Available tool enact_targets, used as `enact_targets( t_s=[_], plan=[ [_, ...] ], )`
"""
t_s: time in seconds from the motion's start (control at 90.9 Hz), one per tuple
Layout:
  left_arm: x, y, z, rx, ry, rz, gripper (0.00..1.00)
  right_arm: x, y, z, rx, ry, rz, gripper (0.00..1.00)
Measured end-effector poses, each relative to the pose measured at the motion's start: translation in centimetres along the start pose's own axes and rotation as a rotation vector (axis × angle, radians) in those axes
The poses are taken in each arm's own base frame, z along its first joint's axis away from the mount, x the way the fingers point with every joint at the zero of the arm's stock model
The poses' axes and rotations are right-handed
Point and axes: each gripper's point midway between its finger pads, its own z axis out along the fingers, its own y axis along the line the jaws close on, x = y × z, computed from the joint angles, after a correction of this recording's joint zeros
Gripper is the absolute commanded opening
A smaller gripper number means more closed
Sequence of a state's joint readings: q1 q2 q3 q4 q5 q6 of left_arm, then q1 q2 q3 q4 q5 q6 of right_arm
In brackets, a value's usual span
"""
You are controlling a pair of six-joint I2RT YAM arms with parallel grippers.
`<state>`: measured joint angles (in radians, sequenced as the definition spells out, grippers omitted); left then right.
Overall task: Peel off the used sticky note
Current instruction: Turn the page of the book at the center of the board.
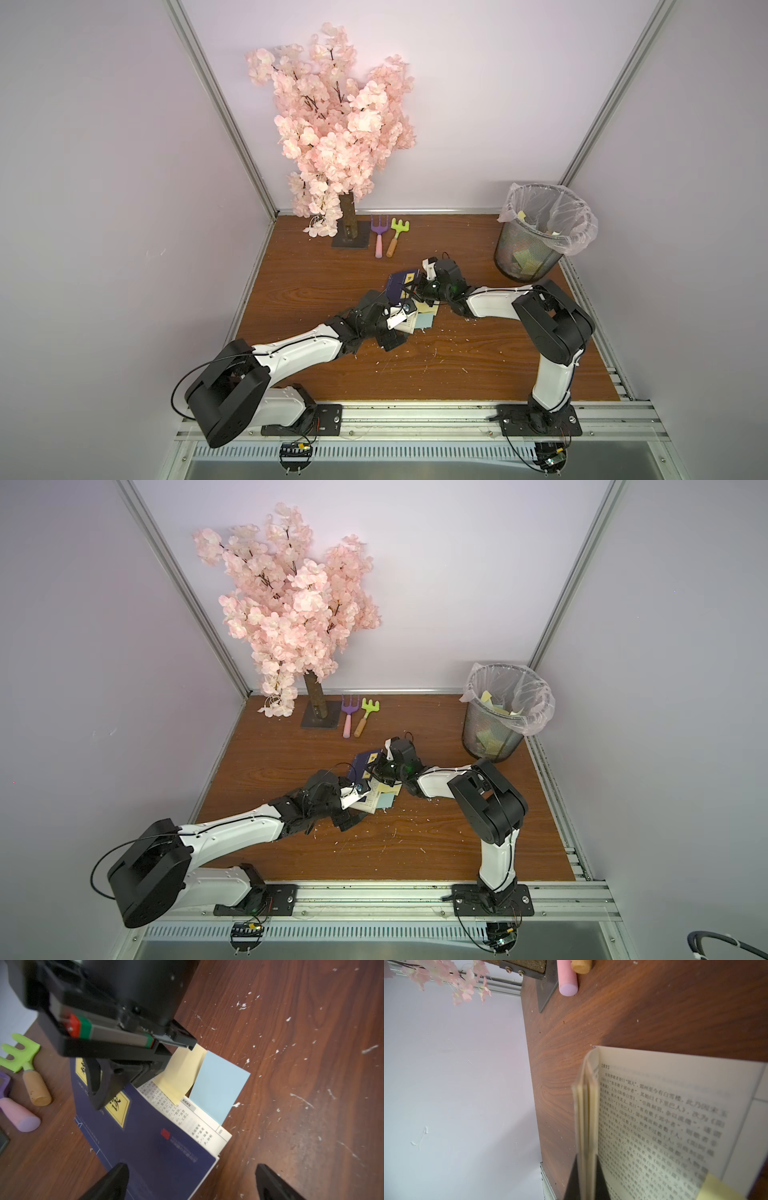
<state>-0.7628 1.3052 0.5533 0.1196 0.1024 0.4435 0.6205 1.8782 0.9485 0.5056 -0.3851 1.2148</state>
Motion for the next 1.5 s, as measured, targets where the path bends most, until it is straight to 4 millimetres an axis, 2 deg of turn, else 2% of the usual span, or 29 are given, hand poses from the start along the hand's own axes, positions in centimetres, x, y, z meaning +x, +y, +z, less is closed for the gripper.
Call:
enact_targets(
  t_s=[0.264, 0.495, 0.759, 0.848, 1.002, 1.112, 1.321, 1.431, 1.497],
  plan=[
    [-0.6, 1.9, 0.7, -0.139, -0.028, 0.033, 0.90, 0.0, 0.1, 0.0, -0.005, 0.001, 0.015, 0.00],
    [-1.1, 2.4, 1.0, -0.183, -0.047, 0.056, 0.86, 0.0, 0.2, 0.0, -0.010, 0.000, 0.022, 0.04],
    [-1.6, 2.6, 1.0, -0.209, -0.061, 0.079, 0.63, 0.0, 0.1, 0.1, -0.008, 0.000, 0.028, 0.11],
    [-1.7, 2.5, 0.9, -0.205, -0.062, 0.079, 0.49, 0.0, -0.2, 0.3, -0.005, 0.001, 0.030, 0.14],
    [-1.7, 2.1, 0.5, -0.187, -0.068, 0.070, 0.18, 0.0, -0.3, 0.3, 0.000, 0.001, 0.030, 0.18],
    [-1.5, 1.8, 0.4, -0.171, -0.063, 0.072, 0.03, -0.1, -0.3, 0.4, 0.005, 0.002, 0.025, 0.20],
    [-1.1, 1.3, 0.5, -0.146, -0.048, 0.051, 0.02, 0.0, -0.8, 0.4, 0.038, 0.011, 0.002, 0.33],
    [-1.1, 1.0, 0.4, -0.122, -0.042, 0.030, 0.02, -0.2, -0.9, 0.0, 0.063, 0.007, -0.022, 0.45],
    [-1.3, 1.1, 0.3, -0.105, -0.044, 0.002, 0.02, -0.4, -0.8, -0.3, 0.078, -0.001, -0.046, 0.49]
  ],
)
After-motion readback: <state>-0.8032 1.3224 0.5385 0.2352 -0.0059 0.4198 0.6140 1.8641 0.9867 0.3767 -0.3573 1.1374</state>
